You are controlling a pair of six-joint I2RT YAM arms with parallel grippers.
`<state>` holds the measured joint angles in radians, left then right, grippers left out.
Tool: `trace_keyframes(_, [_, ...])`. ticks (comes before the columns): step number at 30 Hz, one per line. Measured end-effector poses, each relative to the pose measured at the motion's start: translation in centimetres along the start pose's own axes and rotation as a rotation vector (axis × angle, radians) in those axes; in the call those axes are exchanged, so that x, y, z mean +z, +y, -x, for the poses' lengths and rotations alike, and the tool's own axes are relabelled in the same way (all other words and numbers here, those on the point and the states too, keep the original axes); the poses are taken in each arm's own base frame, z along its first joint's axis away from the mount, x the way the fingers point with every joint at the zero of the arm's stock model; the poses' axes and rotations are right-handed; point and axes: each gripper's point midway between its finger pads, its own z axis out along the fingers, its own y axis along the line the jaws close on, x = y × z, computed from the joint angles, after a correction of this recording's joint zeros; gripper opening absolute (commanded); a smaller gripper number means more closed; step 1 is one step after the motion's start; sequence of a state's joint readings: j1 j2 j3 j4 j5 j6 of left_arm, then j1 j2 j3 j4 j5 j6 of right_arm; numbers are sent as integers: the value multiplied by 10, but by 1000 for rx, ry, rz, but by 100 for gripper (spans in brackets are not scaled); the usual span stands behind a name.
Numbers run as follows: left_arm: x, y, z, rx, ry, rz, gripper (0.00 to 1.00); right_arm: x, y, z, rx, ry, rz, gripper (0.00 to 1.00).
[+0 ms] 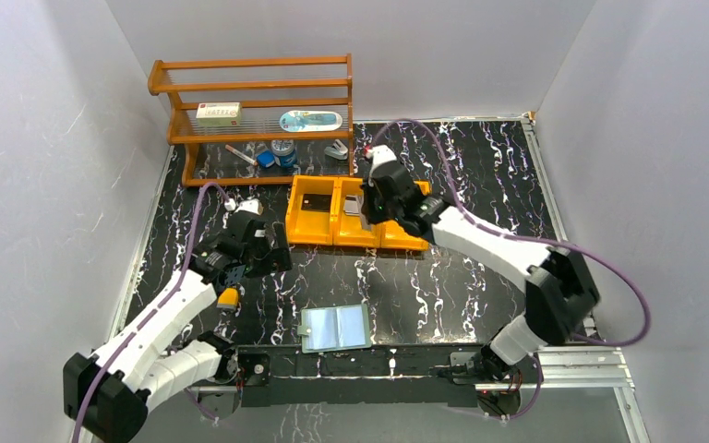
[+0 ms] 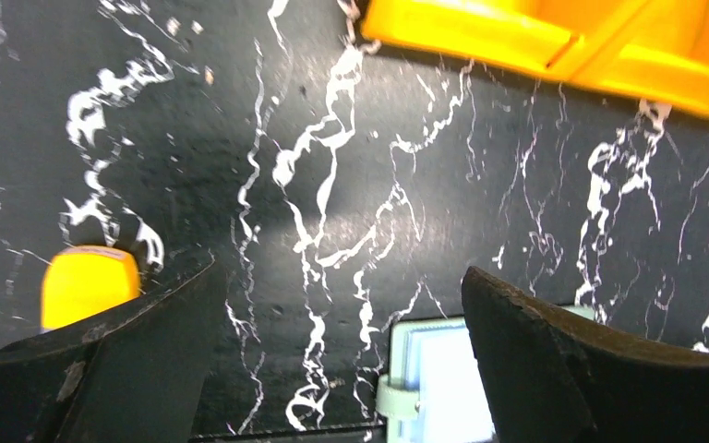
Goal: Take the credit cards out of the card holder
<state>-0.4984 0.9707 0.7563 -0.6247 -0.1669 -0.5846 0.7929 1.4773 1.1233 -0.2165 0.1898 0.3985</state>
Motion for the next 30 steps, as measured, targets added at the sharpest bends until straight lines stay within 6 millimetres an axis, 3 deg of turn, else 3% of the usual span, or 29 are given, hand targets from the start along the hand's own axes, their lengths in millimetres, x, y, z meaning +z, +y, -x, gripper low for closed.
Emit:
trace_keyframes(3, [-7, 8, 14, -9, -88, 26, 98, 27, -4, 19, -115, 2, -16, 0])
trace_keyframes(7, [-15, 13, 26, -28, -165, 35, 98, 51, -14, 27, -275, 19, -47, 0])
trace_keyframes(18, [-19, 21, 34, -40, -224, 65, 98, 108, -39, 3, -695, 177, -70, 0])
trace_keyframes(30, [-18, 23, 34, -40, -226, 78, 98, 129, -56, 11, -1024, 156, -118, 0])
